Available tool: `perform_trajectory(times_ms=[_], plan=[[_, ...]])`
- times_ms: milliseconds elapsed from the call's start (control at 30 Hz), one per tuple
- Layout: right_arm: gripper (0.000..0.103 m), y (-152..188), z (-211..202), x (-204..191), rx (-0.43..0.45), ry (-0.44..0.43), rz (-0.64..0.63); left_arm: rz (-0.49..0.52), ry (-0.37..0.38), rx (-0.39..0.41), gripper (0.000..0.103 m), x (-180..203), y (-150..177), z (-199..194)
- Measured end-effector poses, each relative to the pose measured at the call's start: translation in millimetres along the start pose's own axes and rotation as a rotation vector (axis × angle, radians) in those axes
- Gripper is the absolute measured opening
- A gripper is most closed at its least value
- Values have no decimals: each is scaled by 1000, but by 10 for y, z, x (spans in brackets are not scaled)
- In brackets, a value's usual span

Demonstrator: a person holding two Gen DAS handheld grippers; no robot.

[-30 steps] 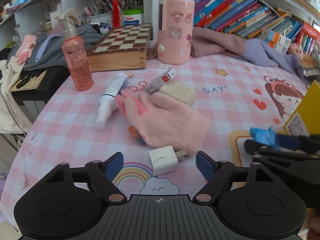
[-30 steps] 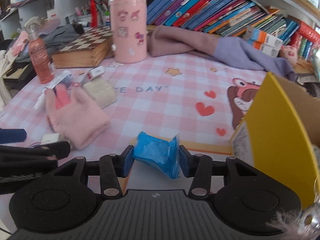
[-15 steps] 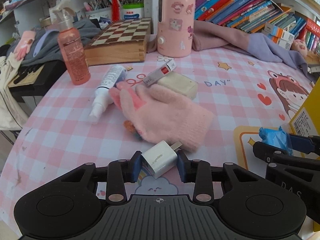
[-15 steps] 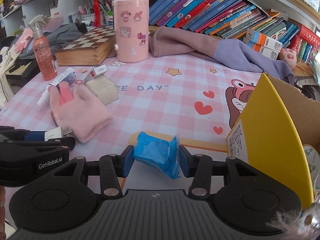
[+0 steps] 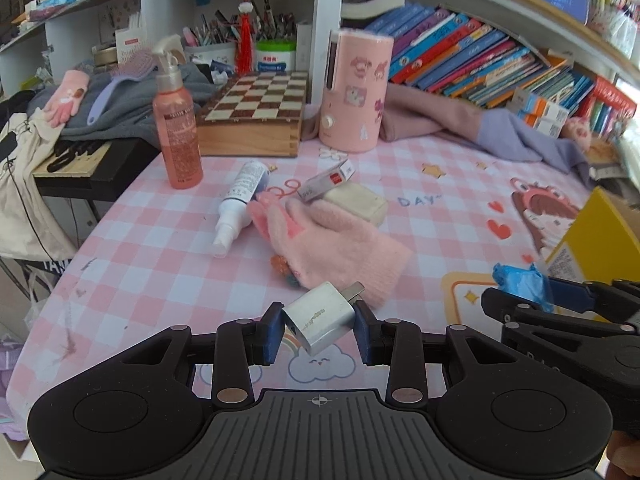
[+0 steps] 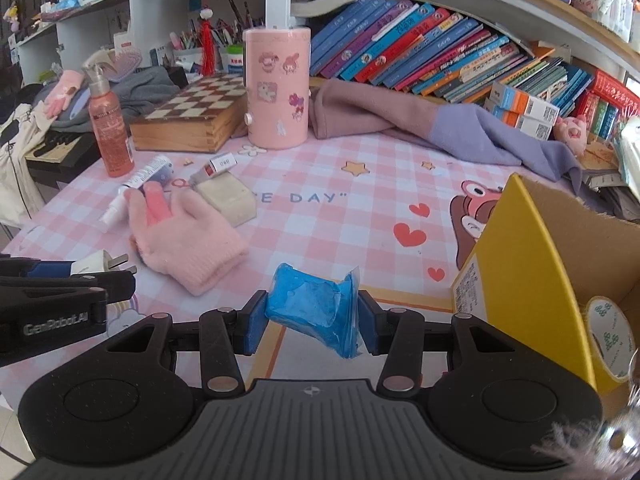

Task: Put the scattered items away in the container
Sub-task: 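Carry the blue packet and white charger with both tools over the yellow box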

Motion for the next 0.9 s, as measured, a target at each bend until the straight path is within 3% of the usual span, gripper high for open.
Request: perform_trajectory(times_ms=[433, 900], plan=[[44, -86, -578, 61, 79, 20, 10, -24, 127, 63, 35, 21, 7, -637], [44, 146, -1171, -178, 98, 35, 5, -55, 200, 91, 35, -159, 195, -1208]])
Point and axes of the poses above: each gripper's, at about its wrist camera, not at the fingertips, and z roughly the way its jaws point, x to its right, y to its underside, the point moved 7 cm from there along z, roughly the way its jaws point, and after that the axes turned 15 degrees about -z, right-handed, at the moved point
